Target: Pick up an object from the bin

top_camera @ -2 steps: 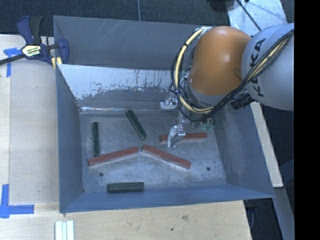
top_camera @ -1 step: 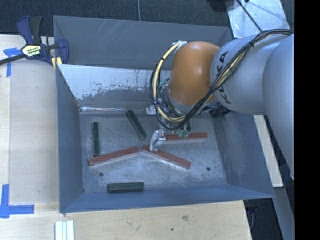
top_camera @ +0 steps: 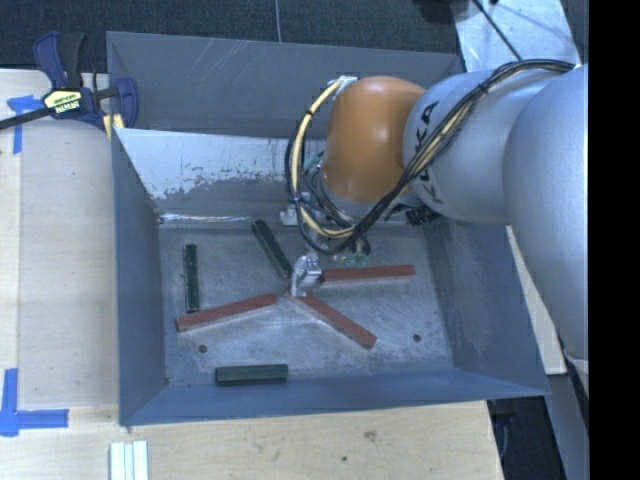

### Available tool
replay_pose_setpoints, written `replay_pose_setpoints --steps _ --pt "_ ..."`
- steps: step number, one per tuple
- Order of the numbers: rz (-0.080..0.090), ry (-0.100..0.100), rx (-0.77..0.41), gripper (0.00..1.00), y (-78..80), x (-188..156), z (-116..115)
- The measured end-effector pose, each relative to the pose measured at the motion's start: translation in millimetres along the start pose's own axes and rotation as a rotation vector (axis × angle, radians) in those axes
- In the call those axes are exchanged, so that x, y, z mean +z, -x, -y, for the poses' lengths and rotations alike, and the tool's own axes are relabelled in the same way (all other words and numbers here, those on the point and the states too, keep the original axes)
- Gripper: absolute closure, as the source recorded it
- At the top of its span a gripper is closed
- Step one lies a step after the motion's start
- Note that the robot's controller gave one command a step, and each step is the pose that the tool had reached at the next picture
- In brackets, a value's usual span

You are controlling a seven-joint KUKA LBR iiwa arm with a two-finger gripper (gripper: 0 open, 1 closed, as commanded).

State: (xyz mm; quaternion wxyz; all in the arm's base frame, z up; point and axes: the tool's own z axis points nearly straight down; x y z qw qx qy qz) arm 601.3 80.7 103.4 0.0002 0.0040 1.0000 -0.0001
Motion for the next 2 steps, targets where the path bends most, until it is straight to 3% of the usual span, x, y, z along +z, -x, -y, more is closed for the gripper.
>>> replay_pose_setpoints --steps 1,2 --pt "0.002 0.001 0.176 0.0 -12.5 -11.9 -7.2" --pt "0.007 0.002 0.153 0.0 -16.1 16.3 -12.6"
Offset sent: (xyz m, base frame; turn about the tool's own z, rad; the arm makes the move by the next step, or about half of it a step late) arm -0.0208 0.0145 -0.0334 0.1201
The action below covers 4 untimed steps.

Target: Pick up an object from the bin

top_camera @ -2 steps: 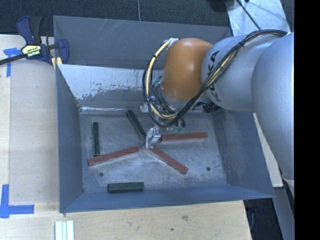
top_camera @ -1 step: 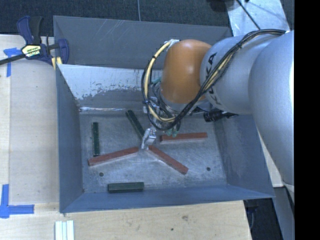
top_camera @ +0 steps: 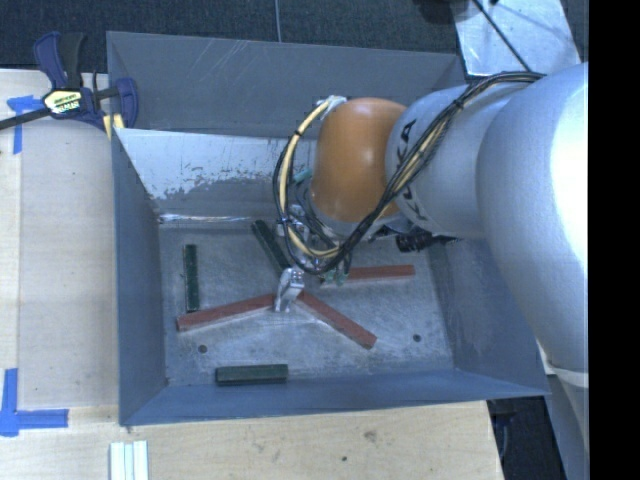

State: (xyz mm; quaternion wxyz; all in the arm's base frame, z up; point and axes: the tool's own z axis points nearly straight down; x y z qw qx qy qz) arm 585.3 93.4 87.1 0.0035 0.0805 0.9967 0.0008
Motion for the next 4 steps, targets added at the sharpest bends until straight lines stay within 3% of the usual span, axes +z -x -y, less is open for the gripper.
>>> replay_pose_setpoints --steps 1,3,4 --pt "0.013 0.005 0.166 1.0 -4.0 8.3 -3.3" --pt "0.006 0.002 0.165 1.0 -5.7 3.7 -2.6" --pt "-0.009 -0.004 0.164 1.0 -8.6 -13.3 -1.5"
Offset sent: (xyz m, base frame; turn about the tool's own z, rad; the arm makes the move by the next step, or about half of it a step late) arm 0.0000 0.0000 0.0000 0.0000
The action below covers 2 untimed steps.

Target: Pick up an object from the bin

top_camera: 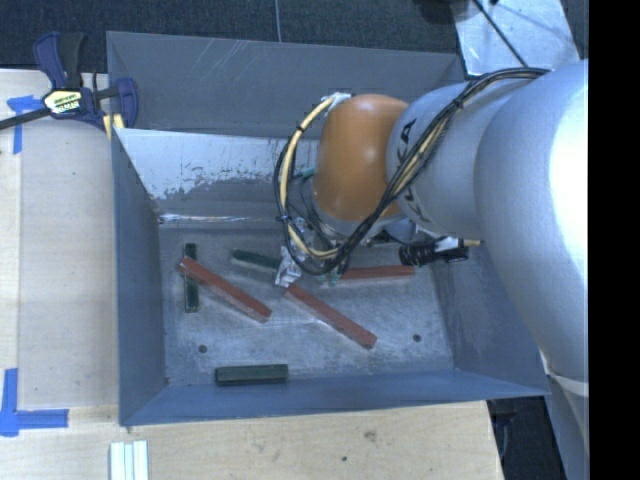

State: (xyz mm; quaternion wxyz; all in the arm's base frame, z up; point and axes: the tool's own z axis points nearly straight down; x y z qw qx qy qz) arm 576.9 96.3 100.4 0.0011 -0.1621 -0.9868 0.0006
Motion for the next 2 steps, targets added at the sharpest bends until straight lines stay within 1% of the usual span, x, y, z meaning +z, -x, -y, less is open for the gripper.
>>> replay_pose_setpoints --steps 2 --pt "0.004 0.003 -0.001 1.0 1.2 -38.5 -0.7"
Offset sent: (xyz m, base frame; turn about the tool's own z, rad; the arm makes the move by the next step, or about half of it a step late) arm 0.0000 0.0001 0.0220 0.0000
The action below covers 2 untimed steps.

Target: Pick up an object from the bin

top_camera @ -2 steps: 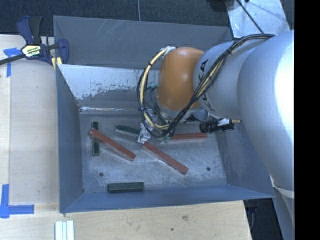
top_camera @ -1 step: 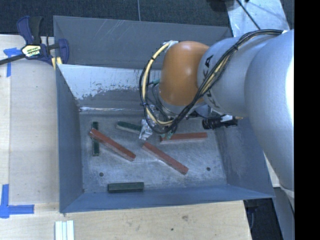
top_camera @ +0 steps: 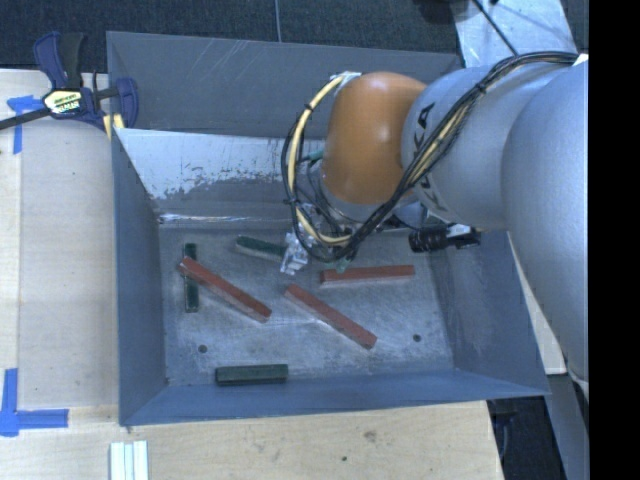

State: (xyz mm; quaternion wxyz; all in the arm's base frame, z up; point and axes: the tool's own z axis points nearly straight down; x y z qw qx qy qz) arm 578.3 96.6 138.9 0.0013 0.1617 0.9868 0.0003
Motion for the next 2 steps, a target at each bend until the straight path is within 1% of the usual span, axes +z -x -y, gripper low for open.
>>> replay_pose_setpoints --steps 2 --pt "0.003 0.001 -0.001 1.0 0.9 -26.1 -0.3"
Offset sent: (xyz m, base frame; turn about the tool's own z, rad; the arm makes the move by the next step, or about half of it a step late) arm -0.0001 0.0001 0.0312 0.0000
